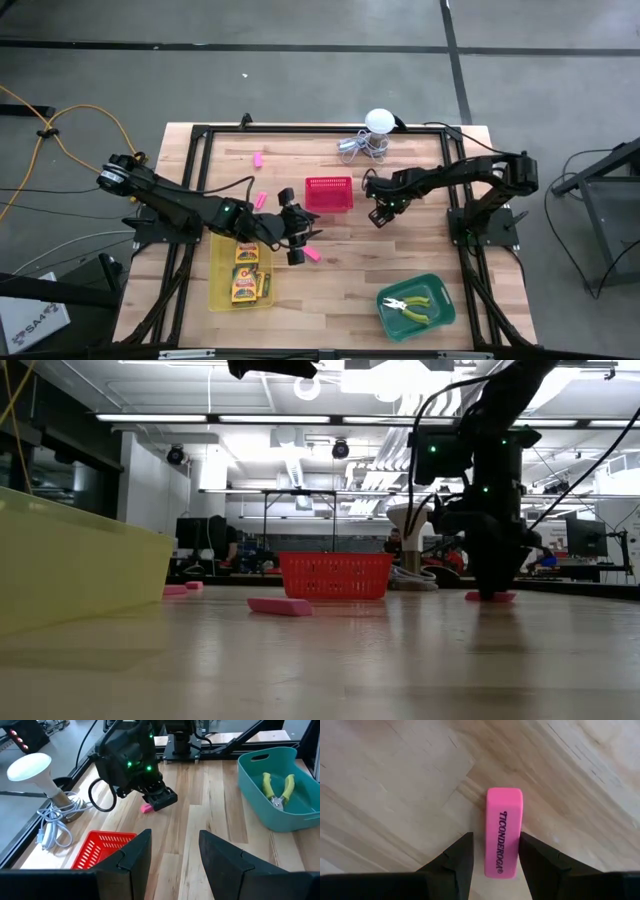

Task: Pick & Place School Supplies
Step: Put the pink eraser into the red bin

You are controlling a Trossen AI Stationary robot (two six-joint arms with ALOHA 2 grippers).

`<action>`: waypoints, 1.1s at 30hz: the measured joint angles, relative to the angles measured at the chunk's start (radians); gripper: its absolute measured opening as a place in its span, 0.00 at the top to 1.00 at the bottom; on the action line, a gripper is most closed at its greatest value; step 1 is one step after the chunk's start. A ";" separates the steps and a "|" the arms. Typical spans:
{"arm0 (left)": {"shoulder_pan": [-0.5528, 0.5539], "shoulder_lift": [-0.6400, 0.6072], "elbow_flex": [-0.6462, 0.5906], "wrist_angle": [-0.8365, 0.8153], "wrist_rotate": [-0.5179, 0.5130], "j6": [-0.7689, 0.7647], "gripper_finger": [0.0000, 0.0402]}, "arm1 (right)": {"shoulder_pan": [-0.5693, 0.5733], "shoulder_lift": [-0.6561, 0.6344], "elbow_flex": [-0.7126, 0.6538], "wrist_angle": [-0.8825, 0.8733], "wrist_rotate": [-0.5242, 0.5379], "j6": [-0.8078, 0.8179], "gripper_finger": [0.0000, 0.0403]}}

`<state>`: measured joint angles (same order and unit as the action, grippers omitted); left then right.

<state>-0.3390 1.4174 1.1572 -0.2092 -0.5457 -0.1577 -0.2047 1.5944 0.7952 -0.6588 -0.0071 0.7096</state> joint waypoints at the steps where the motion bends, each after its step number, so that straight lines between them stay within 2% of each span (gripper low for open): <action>1: 0.000 0.000 0.000 0.000 0.000 0.000 0.60 | 0.000 0.000 -0.002 0.005 0.001 -0.001 0.65; 11: 0.000 0.000 0.000 0.004 -0.001 0.000 0.60 | 0.000 0.000 -0.002 0.020 0.036 -0.006 0.65; 23: 0.000 0.000 0.000 0.004 -0.002 0.000 0.60 | 0.000 0.000 -0.002 0.018 0.041 -0.001 0.81; 33: 0.000 0.000 0.000 0.003 -0.002 0.000 0.60 | -0.001 -0.008 -0.002 0.011 0.027 -0.012 0.80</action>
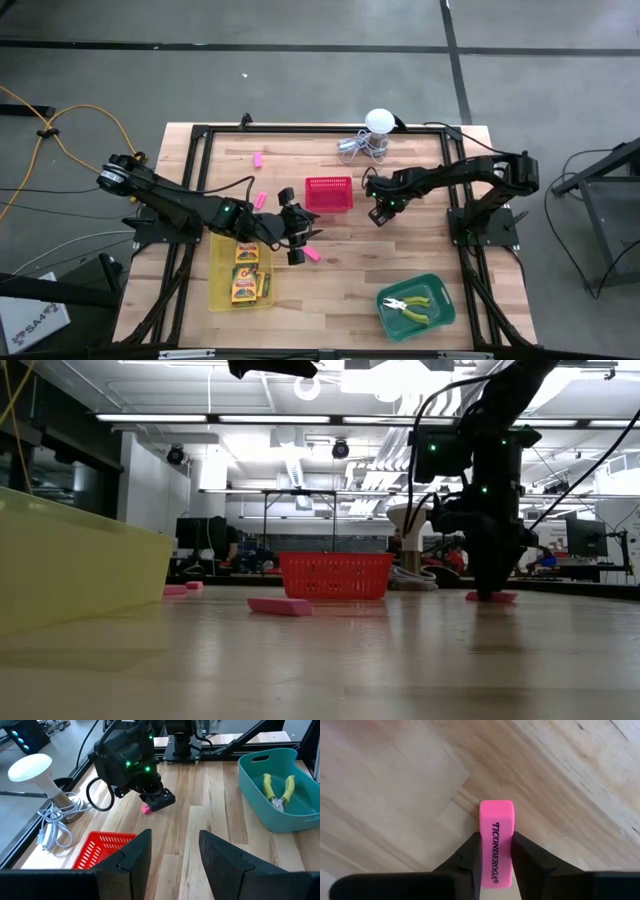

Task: Pick & Place School Supplies
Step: Put the pink eraser into the red bin

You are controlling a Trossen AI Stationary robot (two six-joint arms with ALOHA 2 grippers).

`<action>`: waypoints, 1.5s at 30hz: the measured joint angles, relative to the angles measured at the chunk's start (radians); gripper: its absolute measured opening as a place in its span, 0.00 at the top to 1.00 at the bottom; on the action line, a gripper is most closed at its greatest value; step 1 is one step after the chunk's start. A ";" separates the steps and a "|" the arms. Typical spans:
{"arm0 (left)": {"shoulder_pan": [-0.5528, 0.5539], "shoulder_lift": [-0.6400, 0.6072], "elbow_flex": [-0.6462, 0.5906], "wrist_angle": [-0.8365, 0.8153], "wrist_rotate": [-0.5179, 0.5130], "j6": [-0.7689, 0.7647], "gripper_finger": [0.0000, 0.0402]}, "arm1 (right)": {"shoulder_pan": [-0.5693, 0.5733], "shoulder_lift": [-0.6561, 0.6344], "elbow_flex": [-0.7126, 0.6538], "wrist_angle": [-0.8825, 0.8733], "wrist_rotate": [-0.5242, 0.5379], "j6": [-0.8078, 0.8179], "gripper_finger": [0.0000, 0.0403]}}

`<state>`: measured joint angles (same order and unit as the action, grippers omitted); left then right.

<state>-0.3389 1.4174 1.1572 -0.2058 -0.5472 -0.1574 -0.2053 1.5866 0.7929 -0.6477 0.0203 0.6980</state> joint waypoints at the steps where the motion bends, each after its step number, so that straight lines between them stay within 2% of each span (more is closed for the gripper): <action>1: 0.000 0.000 0.000 0.000 0.000 0.000 0.60 | 0.000 -0.001 0.000 -0.001 -0.001 -0.004 0.81; 15: 0.000 0.000 0.000 0.000 0.000 0.000 0.60 | 0.000 -0.121 0.000 0.026 -0.029 -0.014 0.83; 20: 0.000 0.000 0.000 0.002 0.001 0.000 0.60 | 0.000 -0.170 0.000 0.143 -0.055 -0.014 0.83; 25: 0.000 0.000 0.000 0.003 0.000 0.000 0.60 | 0.001 -0.173 0.000 0.310 -0.119 -0.037 0.83; 29: 0.000 0.000 0.000 0.003 0.001 0.000 0.60 | 0.005 -0.173 0.000 0.404 -0.128 -0.045 0.83; 45: 0.000 0.000 0.000 0.005 0.000 0.000 0.60 | -0.025 -0.156 0.000 0.617 -0.152 -0.067 0.82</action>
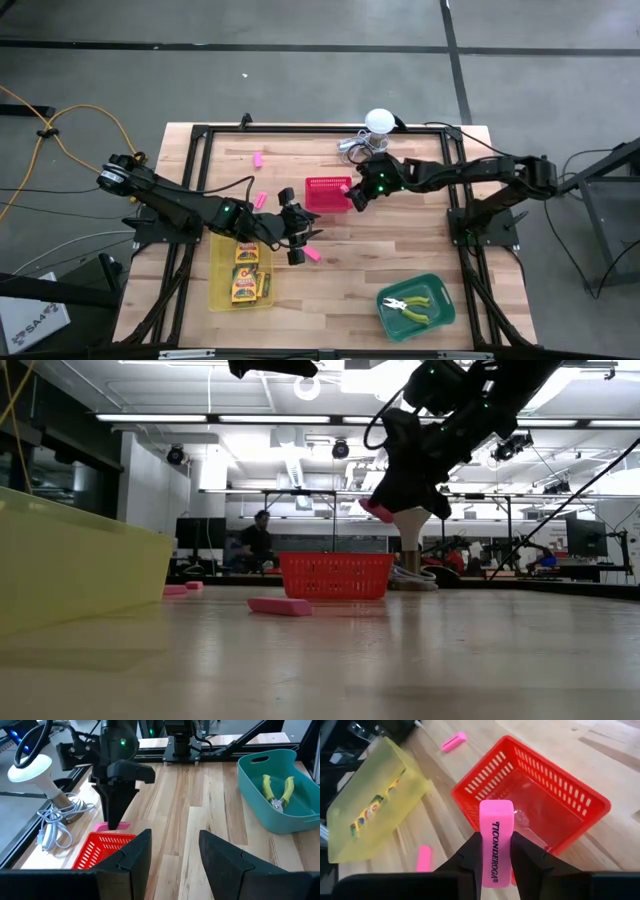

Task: Pick & Place School Supplies
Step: Put the pink eraser into the red bin

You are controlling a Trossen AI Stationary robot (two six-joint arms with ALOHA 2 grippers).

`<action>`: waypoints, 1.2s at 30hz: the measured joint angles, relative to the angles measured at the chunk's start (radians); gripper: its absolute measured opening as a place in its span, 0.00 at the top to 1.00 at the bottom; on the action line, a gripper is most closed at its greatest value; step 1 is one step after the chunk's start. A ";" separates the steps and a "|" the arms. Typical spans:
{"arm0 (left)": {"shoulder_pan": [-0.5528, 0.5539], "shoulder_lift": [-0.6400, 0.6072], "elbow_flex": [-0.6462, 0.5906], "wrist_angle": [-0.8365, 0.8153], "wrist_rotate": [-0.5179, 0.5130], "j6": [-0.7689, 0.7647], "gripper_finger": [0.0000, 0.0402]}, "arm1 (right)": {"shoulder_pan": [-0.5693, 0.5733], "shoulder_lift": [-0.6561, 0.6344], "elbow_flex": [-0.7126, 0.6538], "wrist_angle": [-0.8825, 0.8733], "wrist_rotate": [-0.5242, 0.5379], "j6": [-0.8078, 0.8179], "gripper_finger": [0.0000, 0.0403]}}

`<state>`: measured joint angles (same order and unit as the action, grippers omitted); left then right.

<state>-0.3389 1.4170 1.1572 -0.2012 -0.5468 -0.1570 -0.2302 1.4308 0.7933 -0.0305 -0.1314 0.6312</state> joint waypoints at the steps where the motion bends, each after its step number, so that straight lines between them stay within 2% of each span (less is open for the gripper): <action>1: 0.000 0.000 0.000 0.000 0.000 0.000 0.60 | -0.004 0.001 0.000 0.000 -0.001 0.000 0.82; 6: 0.000 0.000 0.000 0.014 0.000 0.001 0.60 | -0.014 0.053 0.078 -0.034 -0.009 -0.031 0.82; 12: 0.000 0.000 0.000 0.018 0.000 0.002 0.60 | -0.013 0.201 0.248 -0.130 -0.019 -0.109 0.82; 19: 0.000 0.000 0.000 0.021 0.000 0.001 0.60 | -0.010 0.332 0.394 -0.371 0.083 -0.171 0.82; 30: 0.000 0.000 0.000 0.026 0.000 0.006 0.60 | -0.006 0.344 0.409 -0.411 0.091 -0.187 0.82; 36: 0.000 0.000 0.000 0.026 0.000 0.002 0.60 | 0.018 0.344 0.402 -0.413 0.152 -0.186 0.82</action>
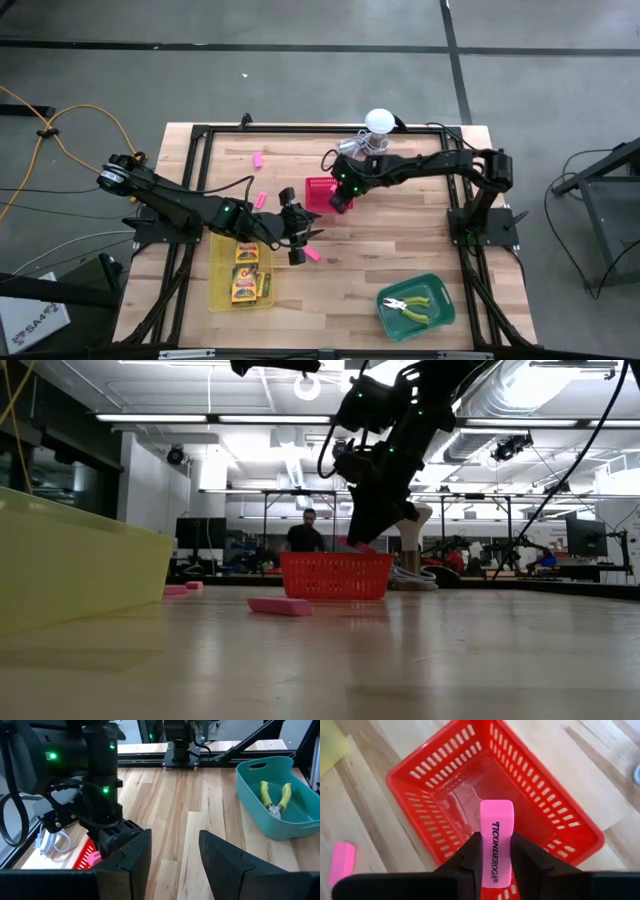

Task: Pick & Place School Supplies
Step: Put the pink eraser into the red bin

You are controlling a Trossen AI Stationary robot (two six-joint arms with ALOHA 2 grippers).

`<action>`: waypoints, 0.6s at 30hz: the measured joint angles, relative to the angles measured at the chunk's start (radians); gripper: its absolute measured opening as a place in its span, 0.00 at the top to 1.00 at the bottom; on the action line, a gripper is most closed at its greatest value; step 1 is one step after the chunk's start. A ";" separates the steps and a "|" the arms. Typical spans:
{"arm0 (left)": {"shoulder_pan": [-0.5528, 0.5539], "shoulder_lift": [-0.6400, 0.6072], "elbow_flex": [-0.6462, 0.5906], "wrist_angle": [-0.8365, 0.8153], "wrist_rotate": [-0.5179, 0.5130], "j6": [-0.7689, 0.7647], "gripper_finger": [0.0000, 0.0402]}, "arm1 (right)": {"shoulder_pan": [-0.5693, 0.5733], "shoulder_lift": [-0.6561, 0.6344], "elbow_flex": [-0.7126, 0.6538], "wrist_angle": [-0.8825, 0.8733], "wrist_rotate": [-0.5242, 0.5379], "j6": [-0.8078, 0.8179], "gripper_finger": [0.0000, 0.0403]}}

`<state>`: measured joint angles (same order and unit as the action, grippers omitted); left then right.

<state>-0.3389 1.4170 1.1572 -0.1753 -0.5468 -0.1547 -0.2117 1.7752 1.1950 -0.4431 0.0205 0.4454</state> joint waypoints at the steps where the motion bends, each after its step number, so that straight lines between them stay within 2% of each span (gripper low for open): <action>1: 0.000 0.000 0.000 0.000 0.000 0.000 0.60 | 0.003 0.000 0.000 0.000 0.000 0.000 0.82; 12: 0.000 0.000 0.000 0.000 0.000 -0.003 0.60 | 0.002 0.003 0.000 -0.002 -0.018 -0.005 0.82; 18: 0.000 0.000 0.000 0.007 0.000 -0.003 0.60 | 0.009 0.058 0.001 0.035 -0.030 -0.005 0.82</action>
<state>-0.3389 1.4170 1.1572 -0.1686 -0.5468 -0.1581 -0.2024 1.8336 1.1956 -0.4082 -0.0097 0.4409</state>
